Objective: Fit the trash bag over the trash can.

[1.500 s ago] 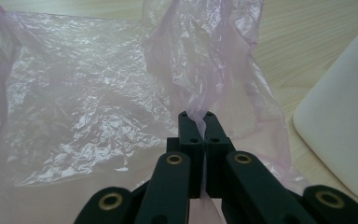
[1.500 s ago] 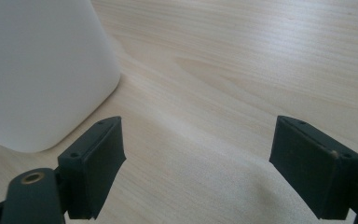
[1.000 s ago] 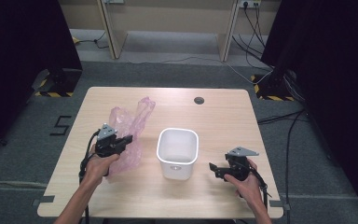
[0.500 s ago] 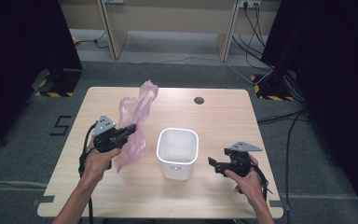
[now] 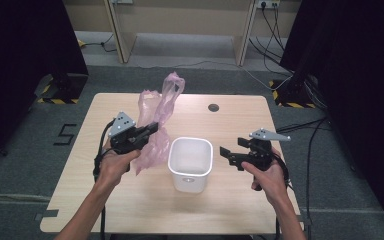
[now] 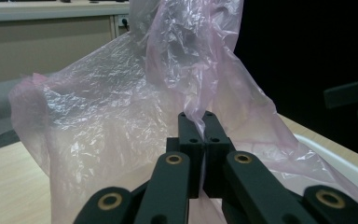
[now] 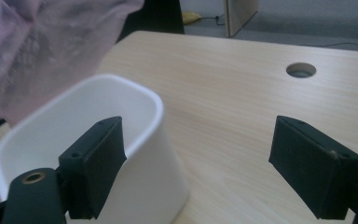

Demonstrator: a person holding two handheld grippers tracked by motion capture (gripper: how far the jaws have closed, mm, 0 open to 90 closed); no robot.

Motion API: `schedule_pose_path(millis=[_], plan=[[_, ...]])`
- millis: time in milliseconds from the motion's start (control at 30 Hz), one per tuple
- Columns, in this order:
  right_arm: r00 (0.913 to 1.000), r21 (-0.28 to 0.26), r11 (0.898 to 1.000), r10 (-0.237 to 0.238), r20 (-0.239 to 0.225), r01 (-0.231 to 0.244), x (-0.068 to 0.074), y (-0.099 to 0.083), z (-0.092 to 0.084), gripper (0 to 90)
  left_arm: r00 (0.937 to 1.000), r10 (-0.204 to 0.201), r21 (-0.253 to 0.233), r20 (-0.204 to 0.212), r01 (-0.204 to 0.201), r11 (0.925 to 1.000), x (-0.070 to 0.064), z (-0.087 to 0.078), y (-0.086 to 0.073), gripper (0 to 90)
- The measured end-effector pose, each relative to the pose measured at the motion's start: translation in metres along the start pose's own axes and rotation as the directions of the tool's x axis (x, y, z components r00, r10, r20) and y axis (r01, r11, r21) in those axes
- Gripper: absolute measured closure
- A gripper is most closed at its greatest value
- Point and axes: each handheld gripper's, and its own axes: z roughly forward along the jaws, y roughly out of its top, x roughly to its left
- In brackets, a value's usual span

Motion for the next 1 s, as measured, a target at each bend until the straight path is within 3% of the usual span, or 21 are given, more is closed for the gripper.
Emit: schedule_pose_path(millis=[200, 467, 633, 700, 833, 900, 1000], plan=[[0.9980, -0.040, 0.998, 0.045, -0.045, -0.047, 0.014, 0.033, 0.003, 17.2, 0.9996, 0.028, -0.026, 0.007, -0.028, 0.9993, -0.016, 0.009, 0.013, 89.4], [0.9902, -0.079, 0.996, 0.031, -0.136, -0.042, 0.038, 0.064, 0.017, 17.1, 0.9975, 0.067, -0.056, 0.024, -0.065, 0.9963, -0.041, 0.026, 0.026, 89.4], [0.9886, -0.102, 0.994, 0.024, -0.149, -0.040, 0.046, 0.077, 0.024, 17.5, 0.9939, 0.102, -0.048, 0.042, -0.099, 0.9939, -0.059, 0.040, 0.028, 89.4], [0.9807, -0.108, 0.992, 0.043, -0.191, -0.064, 0.047, 0.081, 0.027, 17.6, 0.9932, 0.106, -0.039, 0.048, -0.105, 0.9938, -0.063, 0.046, 0.027, 89.4], [0.9818, -0.099, 0.993, 0.052, -0.183, -0.071, 0.046, 0.083, 0.032, 18.4, 0.9919, 0.106, -0.028, 0.070, -0.105, 0.9941, -0.071, 0.054, 0.023, 89.3], [0.9802, -0.096, 0.992, 0.062, -0.188, -0.081, 0.043, 0.083, 0.035, 26.0, 0.9905, 0.113, -0.028, 0.078, -0.111, 0.9934, -0.075, 0.055, 0.023, 89.3], [0.9711, -0.108, 0.988, 0.087, -0.222, -0.113, 0.036, 0.082, 0.037, 41.7, 0.9886, 0.113, -0.028, 0.100, -0.111, 0.9935, -0.080, 0.055, 0.023, 88.9]])
